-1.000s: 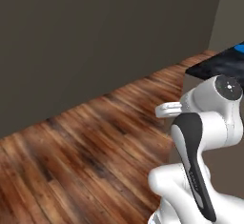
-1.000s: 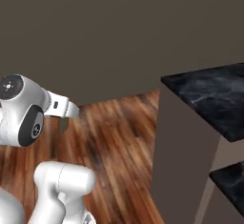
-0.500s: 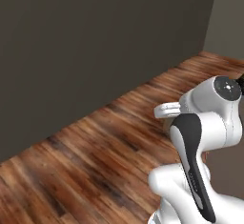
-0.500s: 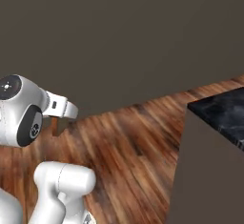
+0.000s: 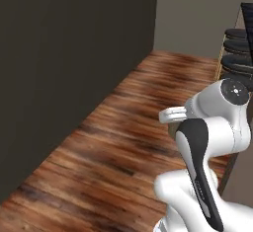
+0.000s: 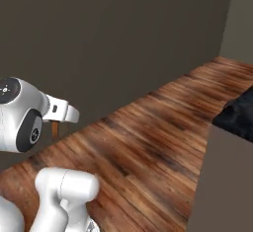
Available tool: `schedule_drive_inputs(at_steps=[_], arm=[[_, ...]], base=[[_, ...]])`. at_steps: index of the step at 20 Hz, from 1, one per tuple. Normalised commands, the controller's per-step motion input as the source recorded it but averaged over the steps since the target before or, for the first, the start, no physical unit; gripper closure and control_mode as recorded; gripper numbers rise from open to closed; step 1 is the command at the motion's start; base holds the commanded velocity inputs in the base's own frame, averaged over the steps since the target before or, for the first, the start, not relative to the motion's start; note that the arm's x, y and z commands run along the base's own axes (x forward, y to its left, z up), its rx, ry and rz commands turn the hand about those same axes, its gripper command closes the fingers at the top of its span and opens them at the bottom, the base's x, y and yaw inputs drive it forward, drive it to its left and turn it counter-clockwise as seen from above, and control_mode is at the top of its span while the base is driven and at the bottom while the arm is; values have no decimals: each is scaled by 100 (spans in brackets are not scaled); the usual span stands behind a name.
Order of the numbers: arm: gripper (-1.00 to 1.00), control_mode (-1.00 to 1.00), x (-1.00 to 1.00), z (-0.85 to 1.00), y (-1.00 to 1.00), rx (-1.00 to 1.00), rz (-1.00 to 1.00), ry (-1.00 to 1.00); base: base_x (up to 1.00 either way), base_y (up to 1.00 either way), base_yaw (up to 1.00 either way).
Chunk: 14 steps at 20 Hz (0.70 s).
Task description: Start the toaster. Once the lever pops up, take the bread to the plate on the dining counter.
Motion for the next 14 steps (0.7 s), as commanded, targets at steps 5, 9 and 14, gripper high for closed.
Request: schedule_drive_inputs(at_steps=[5, 9, 14], arm=[[100, 100, 0, 0, 0, 0, 0, 0], [100, 100, 0, 0, 0, 0, 0, 0], [100, 100, 0, 0, 0, 0, 0, 0]], base=[[100, 92, -59], [99, 76, -62], [79, 51, -69]])
